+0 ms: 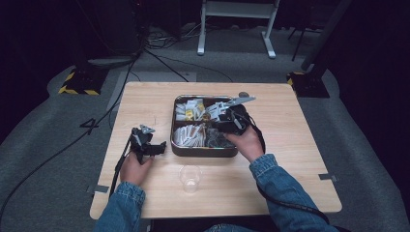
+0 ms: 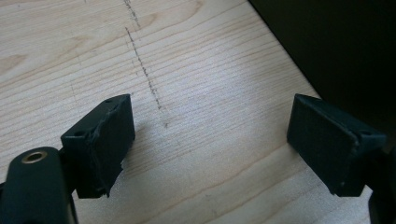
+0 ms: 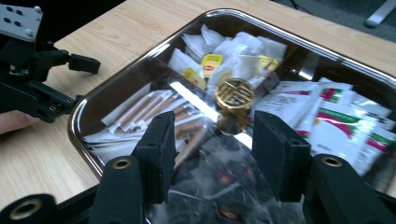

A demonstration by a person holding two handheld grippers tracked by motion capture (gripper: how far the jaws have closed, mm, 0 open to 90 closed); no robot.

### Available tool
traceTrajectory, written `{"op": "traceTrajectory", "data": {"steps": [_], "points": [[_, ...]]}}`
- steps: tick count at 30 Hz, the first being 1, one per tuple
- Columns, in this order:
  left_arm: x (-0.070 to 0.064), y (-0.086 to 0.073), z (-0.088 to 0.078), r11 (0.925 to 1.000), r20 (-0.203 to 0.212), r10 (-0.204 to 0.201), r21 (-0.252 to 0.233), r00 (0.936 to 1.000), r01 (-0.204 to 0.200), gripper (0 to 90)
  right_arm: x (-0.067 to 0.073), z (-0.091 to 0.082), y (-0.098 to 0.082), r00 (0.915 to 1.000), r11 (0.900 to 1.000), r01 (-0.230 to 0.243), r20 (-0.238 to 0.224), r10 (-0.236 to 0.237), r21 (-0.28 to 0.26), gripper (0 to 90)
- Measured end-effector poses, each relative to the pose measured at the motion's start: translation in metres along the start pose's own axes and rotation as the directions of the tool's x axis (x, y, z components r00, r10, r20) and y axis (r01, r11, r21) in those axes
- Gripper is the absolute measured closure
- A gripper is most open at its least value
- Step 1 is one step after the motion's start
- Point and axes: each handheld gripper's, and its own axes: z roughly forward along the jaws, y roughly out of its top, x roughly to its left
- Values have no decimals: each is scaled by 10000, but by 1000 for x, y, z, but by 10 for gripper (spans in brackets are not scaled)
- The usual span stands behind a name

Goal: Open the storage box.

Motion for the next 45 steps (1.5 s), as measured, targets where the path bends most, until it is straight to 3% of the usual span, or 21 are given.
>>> {"op": "traceTrajectory", "data": {"steps": [7, 18, 29, 33, 35, 37, 45], "points": [[0, 0, 0, 10000, 14, 38, 13, 10000, -38, 154, 0, 29, 9, 9994, 9984, -354, -36, 355, 430, 503], [0, 0, 0, 10000, 22, 30, 13, 10000, -30, 155, -12, 65, 14, 9950, 9937, -651, 817, 577, 917, 486], [0, 0, 0, 10000, 22, 24, 11, 10000, -24, 155, -7, 84, 14, 9854, 9885, -793, 1602, 581, 1289, 487], [0, 0, 0, 10000, 20, 38, 20, 10000, -38, 155, -6, 86, 14, 9827, 9896, -801, 1755, 584, 1192, 488], [0, 0, 0, 10000, 21, 25, 10, 10000, -25, 154, -4, 88, 13, 9807, 9922, -471, 1942, 240, 1152, 528], [0, 0, 0, 10000, 21, 26, 12, 10000, -26, 154, -3, 88, 12, 9804, 9934, -546, 1942, 342, 1006, 569], [0, 0, 0, 10000, 21, 25, 10, 10000, -25, 154, -3, 89, 6, 9782, 9974, -571, 2023, 472, 434, 575]]}}
